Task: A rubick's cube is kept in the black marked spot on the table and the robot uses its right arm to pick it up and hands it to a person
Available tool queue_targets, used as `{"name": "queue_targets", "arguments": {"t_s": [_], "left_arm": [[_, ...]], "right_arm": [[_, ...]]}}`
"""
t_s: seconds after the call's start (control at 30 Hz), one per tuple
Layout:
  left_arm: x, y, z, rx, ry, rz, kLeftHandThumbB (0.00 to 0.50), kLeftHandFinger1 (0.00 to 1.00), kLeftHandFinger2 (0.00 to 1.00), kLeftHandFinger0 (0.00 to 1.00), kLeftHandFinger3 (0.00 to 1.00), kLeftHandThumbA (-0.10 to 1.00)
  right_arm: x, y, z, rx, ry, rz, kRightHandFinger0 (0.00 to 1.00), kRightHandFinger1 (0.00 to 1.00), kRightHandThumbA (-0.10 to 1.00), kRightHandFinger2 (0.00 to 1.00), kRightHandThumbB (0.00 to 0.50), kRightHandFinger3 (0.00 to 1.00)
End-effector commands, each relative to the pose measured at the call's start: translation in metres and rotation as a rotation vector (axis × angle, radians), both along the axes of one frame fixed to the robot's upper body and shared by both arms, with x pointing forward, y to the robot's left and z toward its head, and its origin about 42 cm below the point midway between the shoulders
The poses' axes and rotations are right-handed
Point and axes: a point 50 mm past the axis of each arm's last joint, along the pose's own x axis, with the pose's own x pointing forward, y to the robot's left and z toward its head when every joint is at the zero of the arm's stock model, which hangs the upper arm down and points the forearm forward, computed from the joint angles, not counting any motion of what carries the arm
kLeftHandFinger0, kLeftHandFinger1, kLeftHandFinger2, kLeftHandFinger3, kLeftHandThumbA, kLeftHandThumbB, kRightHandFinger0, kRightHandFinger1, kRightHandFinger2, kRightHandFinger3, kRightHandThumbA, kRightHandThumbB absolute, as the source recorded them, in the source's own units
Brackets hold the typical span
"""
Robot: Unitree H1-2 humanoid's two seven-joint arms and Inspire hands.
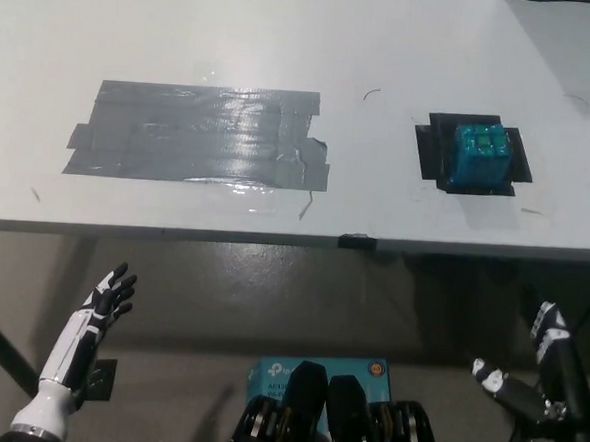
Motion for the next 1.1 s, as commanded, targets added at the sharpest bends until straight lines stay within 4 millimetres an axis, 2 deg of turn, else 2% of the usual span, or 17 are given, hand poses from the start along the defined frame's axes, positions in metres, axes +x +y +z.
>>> {"name": "queue_targets", "arguments": {"t_s": [0.0, 0.07, 0.1, 0.13, 0.17, 0.27, 0.3, 0.4, 0.53, 0.63, 0.83, 1.0, 1.03, 1.07], "left_arm": [[-0.002, 0.000, 0.008, -0.008, -0.051, -0.040, 0.260, 1.00, 1.00, 1.00, 1.00, 1.00], [-0.008, 0.001, 0.004, -0.013, -0.045, -0.039, 0.250, 1.00, 1.00, 1.00, 1.00, 1.00], [-0.010, 0.002, 0.003, -0.016, -0.042, -0.037, 0.250, 1.00, 1.00, 1.00, 1.00, 1.00], [-0.011, 0.002, 0.003, -0.020, -0.043, -0.034, 0.259, 1.00, 1.00, 1.00, 1.00, 1.00], [-0.012, 0.002, 0.003, -0.021, -0.042, -0.031, 0.262, 1.00, 1.00, 1.00, 1.00, 1.00], [-0.013, 0.001, 0.002, -0.021, -0.039, -0.027, 0.283, 1.00, 1.00, 1.00, 1.00, 1.00], [-0.009, 0.001, 0.003, -0.019, -0.046, -0.024, 0.289, 1.00, 1.00, 1.00, 1.00, 1.00], [-0.008, 0.001, 0.004, -0.017, -0.049, -0.027, 0.301, 1.00, 1.00, 1.00, 1.00, 1.00], [-0.006, 0.000, 0.004, -0.006, -0.059, -0.034, 0.274, 1.00, 1.00, 1.00, 1.00, 1.00], [-0.006, 0.000, 0.006, -0.014, -0.051, -0.044, 0.265, 1.00, 1.00, 1.00, 1.00, 1.00], [-0.002, -0.001, 0.011, -0.027, -0.060, -0.046, 0.221, 1.00, 1.00, 1.00, 1.00, 1.00], [0.004, -0.003, 0.015, -0.020, -0.077, -0.048, 0.236, 1.00, 1.00, 1.00, 1.00, 1.00], [0.003, -0.003, 0.014, -0.016, -0.076, -0.047, 0.249, 1.00, 1.00, 1.00, 1.00, 1.00], [0.003, -0.003, 0.014, -0.010, -0.076, -0.048, 0.246, 1.00, 1.00, 1.00, 1.00, 1.00]], "right_arm": [[0.005, -0.003, 0.059, -0.088, -0.289, -0.109, 1.00, 1.00, 0.90, 1.00, 0.285, 1.00], [0.013, -0.001, 0.087, -0.106, -0.339, -0.136, 1.00, 1.00, 0.94, 1.00, 0.309, 1.00], [0.015, 0.000, 0.091, -0.108, -0.343, -0.137, 1.00, 1.00, 0.95, 1.00, 0.309, 1.00], [0.020, 0.002, 0.101, -0.117, -0.352, -0.143, 1.00, 1.00, 0.96, 1.00, 0.330, 1.00], [0.033, 0.003, 0.118, -0.121, -0.360, -0.151, 1.00, 1.00, 0.97, 1.00, 0.357, 1.00], [0.050, 0.006, 0.135, -0.126, -0.363, -0.157, 1.00, 1.00, 0.98, 1.00, 0.346, 1.00], [0.066, 0.008, 0.146, -0.130, -0.362, -0.163, 1.00, 1.00, 0.98, 1.00, 0.334, 1.00], [0.098, 0.013, 0.159, -0.112, -0.321, -0.159, 1.00, 1.00, 1.00, 1.00, 0.336, 1.00], [0.138, 0.015, 0.164, -0.089, -0.232, -0.148, 1.00, 1.00, 1.00, 1.00, 0.354, 1.00], [0.160, 0.020, 0.165, -0.072, -0.186, -0.144, 1.00, 1.00, 1.00, 1.00, 0.348, 1.00], [0.207, 0.034, 0.169, -0.066, -0.085, -0.143, 1.00, 1.00, 0.96, 1.00, 0.396, 1.00], [0.225, 0.039, 0.156, -0.086, -0.018, -0.145, 1.00, 1.00, 0.94, 1.00, 0.389, 1.00], [0.230, 0.039, 0.148, -0.093, 0.001, -0.150, 1.00, 1.00, 0.94, 1.00, 0.397, 1.00], [0.235, 0.037, 0.137, -0.111, 0.035, -0.158, 1.00, 1.00, 0.96, 1.00, 0.429, 1.00]]}}
